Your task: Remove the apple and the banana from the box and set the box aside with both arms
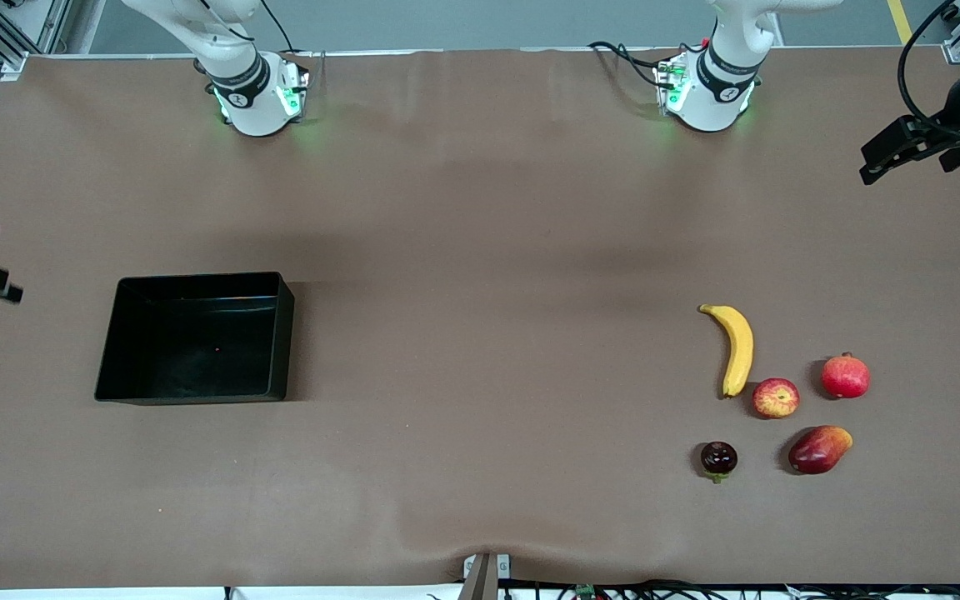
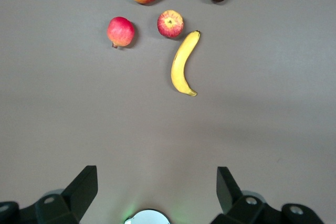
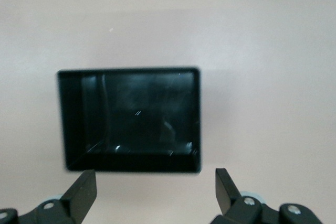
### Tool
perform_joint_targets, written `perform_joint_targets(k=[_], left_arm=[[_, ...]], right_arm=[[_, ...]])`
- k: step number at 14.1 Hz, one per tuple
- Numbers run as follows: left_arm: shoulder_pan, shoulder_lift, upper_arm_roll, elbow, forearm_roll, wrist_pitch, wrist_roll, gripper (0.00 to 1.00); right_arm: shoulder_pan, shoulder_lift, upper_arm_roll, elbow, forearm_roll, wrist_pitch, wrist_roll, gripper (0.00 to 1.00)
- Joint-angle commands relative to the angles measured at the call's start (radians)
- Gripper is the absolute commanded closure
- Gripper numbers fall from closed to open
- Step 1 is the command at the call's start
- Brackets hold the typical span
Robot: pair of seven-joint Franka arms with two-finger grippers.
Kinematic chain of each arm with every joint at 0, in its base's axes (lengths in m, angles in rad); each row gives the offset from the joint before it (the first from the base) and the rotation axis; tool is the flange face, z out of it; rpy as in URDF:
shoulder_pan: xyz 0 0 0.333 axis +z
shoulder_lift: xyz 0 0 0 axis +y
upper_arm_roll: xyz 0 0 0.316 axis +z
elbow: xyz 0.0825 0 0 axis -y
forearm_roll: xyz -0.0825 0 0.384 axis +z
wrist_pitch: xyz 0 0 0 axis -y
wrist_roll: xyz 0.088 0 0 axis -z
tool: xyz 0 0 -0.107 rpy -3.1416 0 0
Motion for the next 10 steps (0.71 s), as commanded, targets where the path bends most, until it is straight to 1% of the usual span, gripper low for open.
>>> perform_joint_targets(k=[1, 3, 5, 6, 8, 10], left_arm=[[0.029, -0.013, -0.001, 0.000, -0.018, -0.004, 0.012, 0.00], [0.063, -0.015, -0.001, -0.002, -0.018, -0.035, 0.016, 0.00], [0.065, -0.016, -0.001, -0.002, -0.019, -0.046, 0.009, 0.00], [0.071, -0.016, -0.001, -0.002, -0.018, -0.058, 0.012, 0.00], [0.071, -0.015, -0.003, 0.000, -0.016, -0.057, 0.012, 0.00], [0.065, -0.010, -0.011, 0.001, -0.012, -0.055, 0.012, 0.00]], right_arm=[[0.069, -0.090, 0.011, -0.019, -0.045, -0.102, 0.124, 0.00], [0.125, -0.110, 0.006, -0.003, -0.046, -0.181, 0.173, 0.00], [0.167, -0.142, 0.006, 0.013, -0.055, -0.207, 0.192, 0.00], [0.184, -0.160, 0.008, 0.014, -0.080, -0.221, 0.193, 0.00], [0.210, -0.171, 0.008, 0.014, -0.156, -0.267, 0.190, 0.00], [0.207, -0.173, 0.005, 0.010, -0.157, -0.316, 0.183, 0.00]])
